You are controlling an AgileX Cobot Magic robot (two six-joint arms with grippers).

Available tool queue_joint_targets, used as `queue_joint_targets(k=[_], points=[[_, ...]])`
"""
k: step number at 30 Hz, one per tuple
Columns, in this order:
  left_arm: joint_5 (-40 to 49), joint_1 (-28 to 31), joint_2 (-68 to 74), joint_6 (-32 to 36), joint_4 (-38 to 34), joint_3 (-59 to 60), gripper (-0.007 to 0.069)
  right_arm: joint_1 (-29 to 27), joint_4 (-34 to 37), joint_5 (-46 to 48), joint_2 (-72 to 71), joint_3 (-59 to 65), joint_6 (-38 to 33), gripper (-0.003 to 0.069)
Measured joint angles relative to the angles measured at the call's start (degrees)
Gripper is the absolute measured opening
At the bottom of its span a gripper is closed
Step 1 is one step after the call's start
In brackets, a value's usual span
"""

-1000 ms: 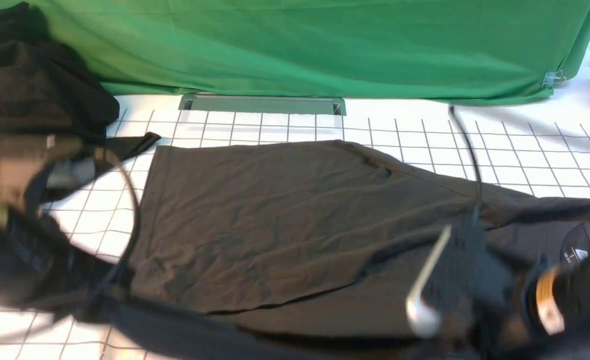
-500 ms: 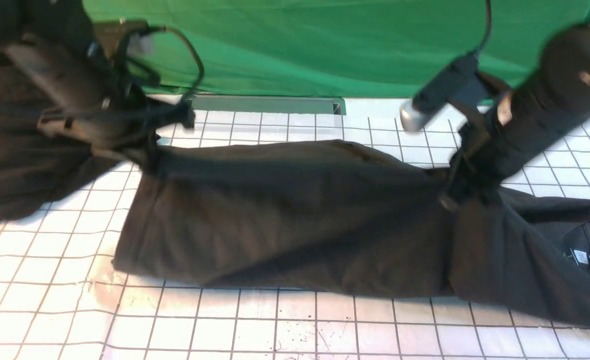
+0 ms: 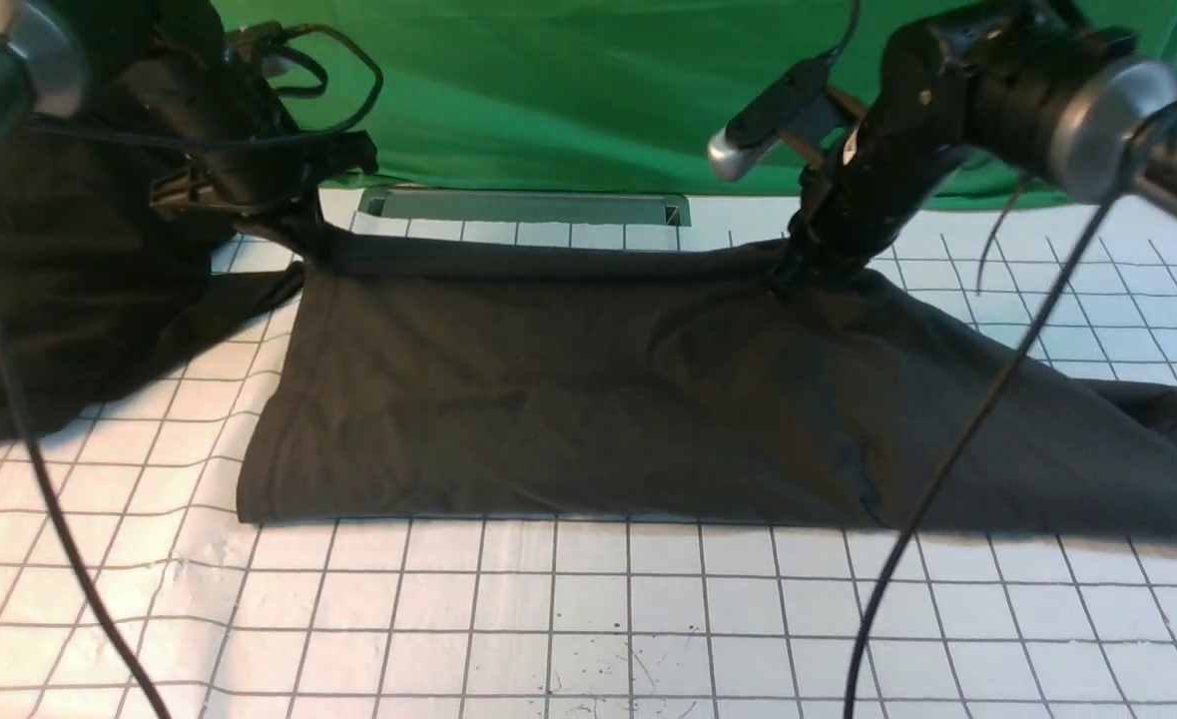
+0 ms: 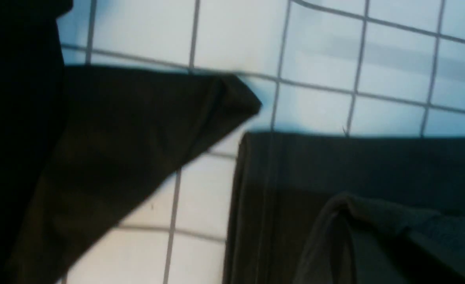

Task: Fold a long-sleeved shirt over a white checkered tablecloth.
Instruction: 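Fold the black garment in half by bringing its near edge over to the far edge, then pull the folded dark garment lengthwise by its ends to straighten it flat on the table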

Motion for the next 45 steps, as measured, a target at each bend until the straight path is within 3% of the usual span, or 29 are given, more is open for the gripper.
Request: queue_joint_targets(k=[4, 9, 11, 14, 19, 21, 23, 25, 28, 32, 33, 36, 37, 40, 45], points=[[-0.06, 0.00, 2.58, -0.05, -0.13, -1.60, 0.0023, -0.05, -0.24, -3.51, 2.87, -0.77, 0.00, 0.0064], [-1.39, 0.00, 3.32, -0.16, 0.08, -1.61, 0.0064, -0.05, -0.40, -8.49, 4.24, -0.78, 0.38, 0.0209], [-2.60, 0.00, 3.32, -1.90, 1.45, -1.72, 0.0128, -0.05, -0.46, -10.52, 4.19, -0.83, 2.02, 0.0306], [-3.52, 0.00, 3.32, -3.77, 4.40, -2.16, 0.0228, -0.05, -0.60, -10.03, 3.71, -0.83, 3.45, 0.0381], [-0.11, 0.00, 2.63, -6.17, 10.00, -6.16, 0.0394, -0.16, -0.63, -5.40, -0.35, -0.83, 4.60, 0.0400], [1.97, 0.00, 2.27, -5.95, 10.36, -8.22, 0.0412, -0.16, -0.66, -3.72, -2.32, -0.83, 4.65, 0.0385], [4.09, 0.00, 1.84, -4.49, 10.05, -10.14, 0.0409, -0.16, -1.32, -2.07, -4.78, -0.83, 4.66, 0.0350], [7.24, -0.10, 0.73, 0.93, 6.41, -12.93, 0.0325, -0.56, -3.28, 2.63, -8.60, -0.89, 4.66, 0.0242], [8.24, -1.52, -1.89, 7.36, -0.43, -13.10, 0.0091, -3.82, -4.53, 9.67, -12.59, -0.89, 4.78, 0.0043], [8.18, -5.19, -6.44, 10.57, -3.01, -7.94, 0.0010, -11.55, -3.38, 19.08, -13.77, -0.80, 6.12, 0.0001], [8.18, -5.45, -6.72, 10.57, -3.01, -7.45, 0.0010, -12.09, -2.85, 19.88, -13.77, -0.74, 6.22, 0.0000], [8.13, -9.95, -10.61, 11.64, -2.81, 2.69, 0.0000, -21.20, 5.09, 22.71, -13.58, 2.10, 7.22, 0.0006], [8.13, -10.48, -10.74, 11.74, -2.74, 4.06, 0.0000, -21.20, 5.74, 22.84, -13.53, 2.10, 7.30, 0.0006], [6.41, -14.18, -11.26, 12.85, -2.60, 14.46, -0.0001, -27.63, 13.85, 23.53, -12.45, 5.82, 5.90, 0.0107], [-1.23, -16.16, -11.15, 13.38, -1.27, 25.80, -0.0001, -31.00, 15.75, 23.67, -8.59, 7.23, 4.41, 0.0339]])
